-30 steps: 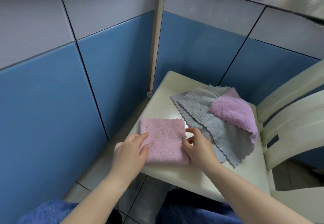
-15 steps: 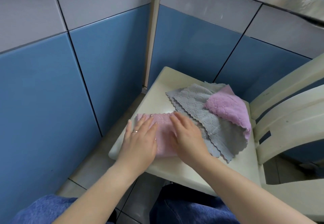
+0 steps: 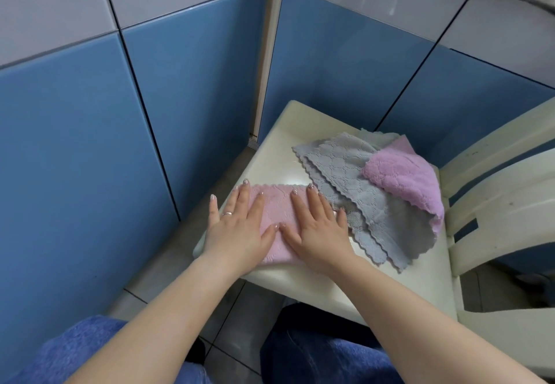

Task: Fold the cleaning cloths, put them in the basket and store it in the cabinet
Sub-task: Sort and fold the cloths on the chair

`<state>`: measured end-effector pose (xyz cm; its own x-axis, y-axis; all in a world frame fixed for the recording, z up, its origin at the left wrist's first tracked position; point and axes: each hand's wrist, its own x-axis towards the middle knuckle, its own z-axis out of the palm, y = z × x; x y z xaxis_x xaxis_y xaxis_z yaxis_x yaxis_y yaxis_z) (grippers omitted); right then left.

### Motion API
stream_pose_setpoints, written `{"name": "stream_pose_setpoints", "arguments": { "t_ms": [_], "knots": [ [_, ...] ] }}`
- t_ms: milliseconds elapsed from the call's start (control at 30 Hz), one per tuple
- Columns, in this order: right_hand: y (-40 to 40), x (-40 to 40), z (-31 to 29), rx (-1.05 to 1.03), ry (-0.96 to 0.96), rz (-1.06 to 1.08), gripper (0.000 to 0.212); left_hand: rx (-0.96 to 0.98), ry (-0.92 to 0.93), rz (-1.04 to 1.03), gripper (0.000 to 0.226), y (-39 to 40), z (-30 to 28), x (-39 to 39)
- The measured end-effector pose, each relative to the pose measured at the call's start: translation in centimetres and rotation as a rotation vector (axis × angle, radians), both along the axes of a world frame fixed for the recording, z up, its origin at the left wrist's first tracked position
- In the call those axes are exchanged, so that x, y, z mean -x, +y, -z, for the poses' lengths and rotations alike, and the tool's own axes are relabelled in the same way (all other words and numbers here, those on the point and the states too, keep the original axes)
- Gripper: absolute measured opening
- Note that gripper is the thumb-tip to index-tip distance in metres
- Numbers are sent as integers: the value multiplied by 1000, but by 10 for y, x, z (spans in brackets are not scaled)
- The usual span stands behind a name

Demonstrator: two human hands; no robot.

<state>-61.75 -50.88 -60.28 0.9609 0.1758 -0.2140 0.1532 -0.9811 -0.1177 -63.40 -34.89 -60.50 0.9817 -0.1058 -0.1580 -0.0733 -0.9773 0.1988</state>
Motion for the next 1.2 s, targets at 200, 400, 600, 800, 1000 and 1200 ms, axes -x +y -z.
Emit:
{"name": "stream_pose_setpoints", "arguments": {
  "t_ms": [200,400,600,800,1000,1200],
  "knots": [
    [-5,-5,-21,-35,1,88,72,47,-16,-60,72,12,-8,9],
    [-20,14,-30,-337,-8,264,52,188,-11,-32,63,23,-10,20],
    [0,17,-39,-604,26,374,36,469,6,-96,53,17,-12,22],
    [17,20,-42,-966,137,634,34,762,-52,-196,51,24,-29,39],
    [45,30,-83,-1262,239,633,26,896,-116,-330,54,68,-72,65],
    [86,44,-150,-1402,326,477,29,1258,-198,-501,52,103,-148,98]
  ]
}}
